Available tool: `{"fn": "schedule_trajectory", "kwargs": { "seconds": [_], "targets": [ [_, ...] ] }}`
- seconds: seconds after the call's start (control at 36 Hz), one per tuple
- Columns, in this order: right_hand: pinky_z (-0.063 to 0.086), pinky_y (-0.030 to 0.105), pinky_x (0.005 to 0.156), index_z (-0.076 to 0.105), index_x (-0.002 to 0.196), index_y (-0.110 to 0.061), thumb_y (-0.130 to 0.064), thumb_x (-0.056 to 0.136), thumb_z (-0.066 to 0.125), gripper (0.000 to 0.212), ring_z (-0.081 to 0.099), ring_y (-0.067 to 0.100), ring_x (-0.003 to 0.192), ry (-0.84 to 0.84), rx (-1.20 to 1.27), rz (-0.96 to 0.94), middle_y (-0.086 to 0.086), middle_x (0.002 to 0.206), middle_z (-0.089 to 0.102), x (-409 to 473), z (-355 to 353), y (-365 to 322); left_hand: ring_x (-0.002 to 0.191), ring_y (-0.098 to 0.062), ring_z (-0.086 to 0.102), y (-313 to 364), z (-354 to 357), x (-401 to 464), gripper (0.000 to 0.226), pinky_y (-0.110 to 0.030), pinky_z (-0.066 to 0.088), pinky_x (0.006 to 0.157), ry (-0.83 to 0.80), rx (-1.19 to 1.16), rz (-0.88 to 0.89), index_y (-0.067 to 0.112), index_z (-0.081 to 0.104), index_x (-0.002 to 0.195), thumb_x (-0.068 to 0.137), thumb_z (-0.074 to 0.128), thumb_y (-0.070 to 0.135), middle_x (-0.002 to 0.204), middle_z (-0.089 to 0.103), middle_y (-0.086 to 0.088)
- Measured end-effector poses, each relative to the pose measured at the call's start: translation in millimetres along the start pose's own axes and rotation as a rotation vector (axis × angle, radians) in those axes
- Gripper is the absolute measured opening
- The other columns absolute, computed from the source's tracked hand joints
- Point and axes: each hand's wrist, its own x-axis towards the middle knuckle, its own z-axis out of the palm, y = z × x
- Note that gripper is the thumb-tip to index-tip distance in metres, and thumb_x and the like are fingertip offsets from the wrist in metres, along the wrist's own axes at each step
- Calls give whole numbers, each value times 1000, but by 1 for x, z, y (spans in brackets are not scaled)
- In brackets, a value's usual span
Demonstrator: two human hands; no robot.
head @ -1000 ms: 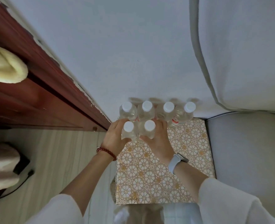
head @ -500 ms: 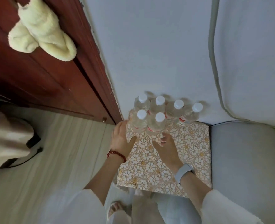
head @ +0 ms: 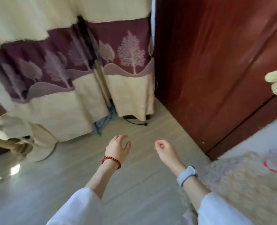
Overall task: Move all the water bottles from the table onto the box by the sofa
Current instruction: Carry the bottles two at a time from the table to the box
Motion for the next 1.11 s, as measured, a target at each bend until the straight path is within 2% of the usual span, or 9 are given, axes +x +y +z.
{"fn": "schedule_trajectory", "kwargs": {
  "seconds": [0.08,0.14,0.31,0.47,0.58,0.75,0.86,1.0,1.11],
  "targets": [
    [46,32,81,53,78,-29,-25,91,48,14,64,26,92,-184,-51,-128,7,94,68,-27,102,-78,112,-26,54,-96,-92,-38,34,-40,44,94,157,-20,-99,13,57,117,86,56,27,119,59,-9],
    [48,38,84,54,75,-26,-21,91,49,17,63,30,90,-325,-85,-217,10,91,66,-52,172,-126,110,-24,56,-158,-148,-68,34,-36,44,94,269,-41,-183,12,58,116,86,57,26,117,60,-8],
    [37,17,62,61,103,3,-12,92,48,23,51,16,71,-668,-245,-493,21,97,66,-125,369,-231,103,-24,58,-315,-272,-169,31,-31,43,89,550,-152,-484,8,60,113,87,57,23,112,63,-12],
    [44,26,67,59,104,-2,-21,93,45,26,58,16,73,-964,-421,-588,9,91,65,-184,533,-289,98,-22,61,-429,-342,-255,27,-26,43,83,727,-192,-744,9,63,107,86,58,25,109,64,-9],
    [45,24,60,58,105,-6,-24,93,44,26,60,18,75,-1091,-494,-682,8,94,67,-217,645,-330,96,-22,62,-507,-400,-291,24,-26,43,83,854,-176,-864,8,63,103,86,58,24,107,66,-9],
    [49,31,66,57,94,-16,-25,92,44,15,60,16,71,-1274,-543,-808,3,85,66,-264,804,-407,95,-19,62,-620,-506,-324,22,-20,40,80,1036,-183,-1014,10,63,102,86,58,24,107,65,-8],
    [51,35,70,58,93,-16,-27,90,44,19,65,23,79,-1363,-595,-897,4,85,67,-300,899,-453,90,-12,58,-679,-565,-342,19,-22,40,79,1151,-205,-1073,15,63,100,87,55,27,103,64,-1],
    [48,31,66,56,88,-19,-26,91,45,14,64,20,75,-1497,-644,-933,1,83,66,-355,1005,-474,93,-13,59,-748,-596,-379,20,-23,42,81,1245,-235,-1168,15,63,101,87,54,26,102,63,0],
    [47,28,66,58,95,-18,-26,91,44,16,64,17,74,-1583,-703,-954,-1,85,66,-392,1093,-478,94,-15,59,-819,-613,-420,19,-23,42,81,1287,-270,-1275,14,63,101,87,55,24,105,65,-3]
  ]
}}
